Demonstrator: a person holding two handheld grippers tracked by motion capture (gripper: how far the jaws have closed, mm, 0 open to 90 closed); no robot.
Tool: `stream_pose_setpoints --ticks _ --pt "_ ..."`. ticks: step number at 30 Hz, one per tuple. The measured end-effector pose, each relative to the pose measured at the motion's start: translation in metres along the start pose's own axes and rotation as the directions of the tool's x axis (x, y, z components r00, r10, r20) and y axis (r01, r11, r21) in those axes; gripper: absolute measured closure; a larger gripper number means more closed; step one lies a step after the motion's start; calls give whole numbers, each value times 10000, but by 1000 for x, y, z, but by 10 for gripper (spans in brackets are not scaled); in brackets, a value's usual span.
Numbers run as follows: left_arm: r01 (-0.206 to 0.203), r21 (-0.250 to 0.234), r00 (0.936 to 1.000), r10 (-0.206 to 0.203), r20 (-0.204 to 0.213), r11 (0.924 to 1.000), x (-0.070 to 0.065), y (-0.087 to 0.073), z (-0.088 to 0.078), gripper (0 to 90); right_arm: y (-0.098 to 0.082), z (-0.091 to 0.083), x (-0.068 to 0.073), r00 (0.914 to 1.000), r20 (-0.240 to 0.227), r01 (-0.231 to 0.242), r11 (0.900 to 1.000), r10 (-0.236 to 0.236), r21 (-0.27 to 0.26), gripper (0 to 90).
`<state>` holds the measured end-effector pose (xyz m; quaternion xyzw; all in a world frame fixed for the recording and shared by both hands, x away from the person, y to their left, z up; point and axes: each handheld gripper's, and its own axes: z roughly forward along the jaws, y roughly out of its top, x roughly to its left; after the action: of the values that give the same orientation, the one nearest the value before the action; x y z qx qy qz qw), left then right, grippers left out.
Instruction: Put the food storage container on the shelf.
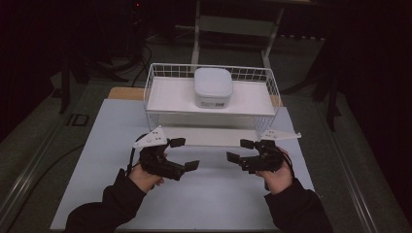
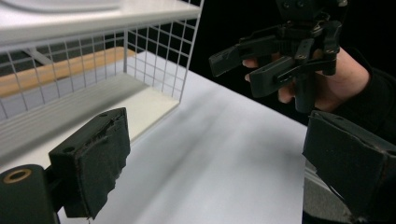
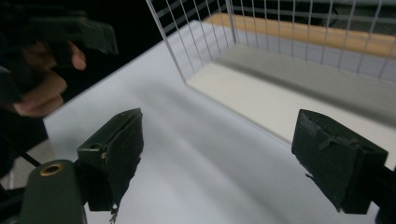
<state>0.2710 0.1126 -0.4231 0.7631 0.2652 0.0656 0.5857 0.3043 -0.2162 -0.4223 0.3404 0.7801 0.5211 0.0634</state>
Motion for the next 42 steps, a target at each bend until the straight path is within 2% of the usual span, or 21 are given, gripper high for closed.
stream_pose_setpoints --ticks 7,13,16,21,25,26,32,34,37,40,42 --pt "-327 101 9995 326 49 9994 -4 -22 4 73 -26 1 -7 9996 133 242 9996 -244 122 156" --pt "-351 310 9994 350 29 9989 -4 -44 8 73 -46 0 -12 9995 187 253 9994 -258 254 159" --pt "-421 574 9991 425 -56 9975 -3 -54 10 73 -54 -2 -14 9989 281 371 9990 -379 254 161" --pt "-317 840 9994 327 -106 9960 0 -69 13 73 -66 -4 -16 9982 402 424 9982 -442 434 164" --pt "-315 965 9991 341 -247 9948 1 -78 12 73 -75 -4 -18 9969 423 639 9966 -661 513 165" --pt "-344 984 9989 373 -271 9946 1 -79 12 73 -79 -4 -18 9958 550 697 9959 -729 583 170" --pt "-240 1104 9987 287 -419 9936 3 -92 10 73 -89 -7 -20 9953 688 630 9954 -680 717 171" --pt "-392 1186 9974 460 -548 9922 3 -97 8 73 -95 -11 -22 9928 893 732 9943 -799 770 169" --pt "-325 1111 9973 396 -617 9933 6 -100 4 73 -100 -15 -25 9902 1092 788 9937 -873 803 166" --pt "-416 1093 9954 507 -814 9931 8 -102 0 73 -103 -21 -28 9881 1287 753 9943 -846 756 166" --pt "-451 1090 9937 558 -970 9930 9 -104 -4 73 -105 -26 -31 9895 1259 635 9962 -707 603 165"
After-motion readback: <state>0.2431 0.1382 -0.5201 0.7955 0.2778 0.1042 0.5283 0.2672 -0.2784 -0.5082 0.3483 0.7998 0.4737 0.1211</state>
